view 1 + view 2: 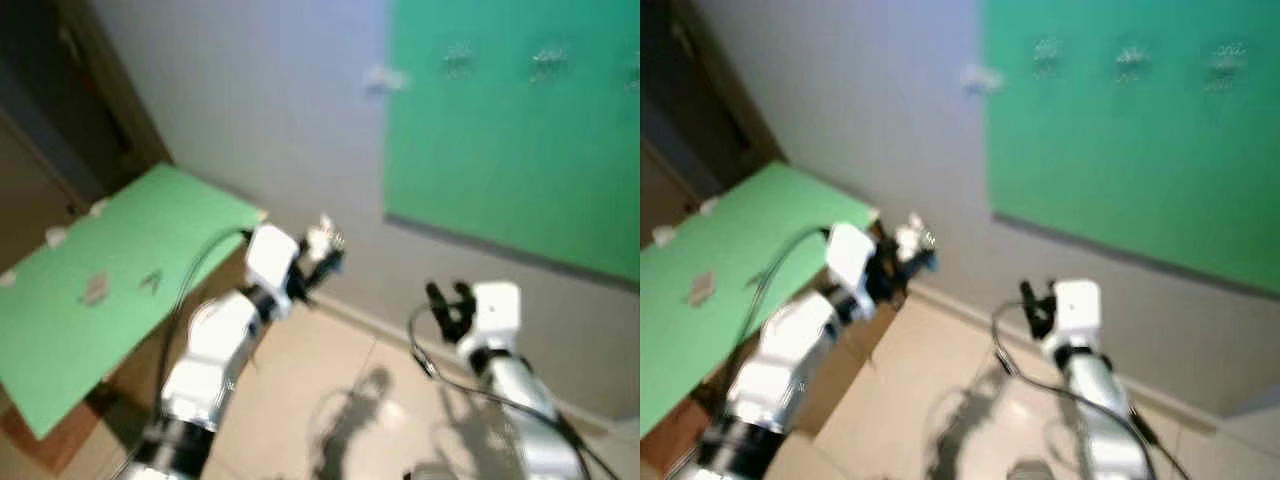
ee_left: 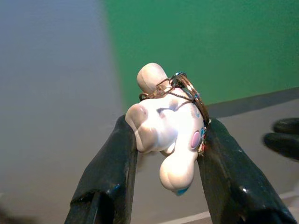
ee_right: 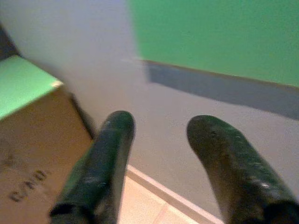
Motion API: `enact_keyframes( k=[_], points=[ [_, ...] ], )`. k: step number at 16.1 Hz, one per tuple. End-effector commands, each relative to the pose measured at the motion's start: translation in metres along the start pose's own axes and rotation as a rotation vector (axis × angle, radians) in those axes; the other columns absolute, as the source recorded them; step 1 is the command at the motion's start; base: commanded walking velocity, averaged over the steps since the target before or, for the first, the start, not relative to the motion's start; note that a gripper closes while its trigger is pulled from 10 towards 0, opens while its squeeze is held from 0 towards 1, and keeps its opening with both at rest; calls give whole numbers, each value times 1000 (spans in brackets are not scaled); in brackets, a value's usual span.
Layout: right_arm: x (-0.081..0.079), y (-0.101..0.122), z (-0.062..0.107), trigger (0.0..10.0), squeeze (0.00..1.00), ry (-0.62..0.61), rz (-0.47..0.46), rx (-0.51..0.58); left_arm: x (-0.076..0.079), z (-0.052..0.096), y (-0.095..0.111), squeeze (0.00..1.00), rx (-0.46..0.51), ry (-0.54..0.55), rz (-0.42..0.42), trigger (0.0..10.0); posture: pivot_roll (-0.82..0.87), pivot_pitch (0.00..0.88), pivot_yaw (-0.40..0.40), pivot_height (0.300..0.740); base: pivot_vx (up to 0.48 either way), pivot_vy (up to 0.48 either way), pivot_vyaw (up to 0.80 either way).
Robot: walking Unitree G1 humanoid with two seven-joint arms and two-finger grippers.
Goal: Hang keys on a hook
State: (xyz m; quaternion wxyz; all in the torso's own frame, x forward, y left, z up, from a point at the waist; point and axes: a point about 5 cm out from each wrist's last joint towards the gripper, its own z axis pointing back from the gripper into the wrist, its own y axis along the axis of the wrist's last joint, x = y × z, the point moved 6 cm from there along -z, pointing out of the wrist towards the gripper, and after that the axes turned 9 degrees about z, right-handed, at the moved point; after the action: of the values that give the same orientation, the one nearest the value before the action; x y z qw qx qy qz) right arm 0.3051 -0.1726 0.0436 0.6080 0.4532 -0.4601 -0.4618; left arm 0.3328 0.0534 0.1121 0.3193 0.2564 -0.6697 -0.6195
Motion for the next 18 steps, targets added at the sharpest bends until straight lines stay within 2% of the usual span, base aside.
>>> enact_keyframes(
  k=[1, 3, 6, 8, 10, 12, 14, 17, 18],
  points=[
    [-12, 2, -1, 10000, 1000, 35, -15, 7, -9, 4, 4, 0, 3, 14, -19, 0, -304, 52, 173, 740, 0, 0, 0],
    [-11, 3, 0, 10000, 1000, 25, 7, 18, -11, 6, 4, 0, -1, 12, -11, 0, -304, 52, 177, 740, 0, 0, 0],
    [-12, 3, -1, 10000, 1000, 38, -8, 17, -12, 5, 3, 0, -18, -5, 8, 0, -303, 56, 177, 740, 0, 0, 0],
    [-16, 15, -5, 10000, 1000, 78, -34, 40, -16, 2, 6, 0, -30, -20, 5, 0, -297, 59, 179, 740, 0, 0, 0],
    [-31, 35, -9, 10000, 1000, 196, -68, 76, -20, -2, 9, 0, -36, -32, -8, 0, -303, 53, 178, 740, 0, 0, 0],
    [-39, 41, -8, 10000, 1000, 295, -57, 77, -26, -5, 14, 0, -34, -32, -18, 0, -313, 48, 179, 740, 0, 0, 0],
    [-27, 43, -9, 10000, 1000, 307, -44, 71, -33, -8, 19, 0, -40, -43, -28, 0, -321, 45, 178, 740, 0, 0, 0],
    [-33, 45, -3, 10000, 1000, 445, 5, 29, -53, -6, 30, 0, -55, -69, 24, 0, -332, 36, 185, 740, 0, 0, 0],
    [-34, 47, -1, 10000, 1000, 467, 14, 30, -55, -6, 33, 0, -65, -97, 41, 0, -331, 33, 185, 740, 0, 0, 0]
  ],
)
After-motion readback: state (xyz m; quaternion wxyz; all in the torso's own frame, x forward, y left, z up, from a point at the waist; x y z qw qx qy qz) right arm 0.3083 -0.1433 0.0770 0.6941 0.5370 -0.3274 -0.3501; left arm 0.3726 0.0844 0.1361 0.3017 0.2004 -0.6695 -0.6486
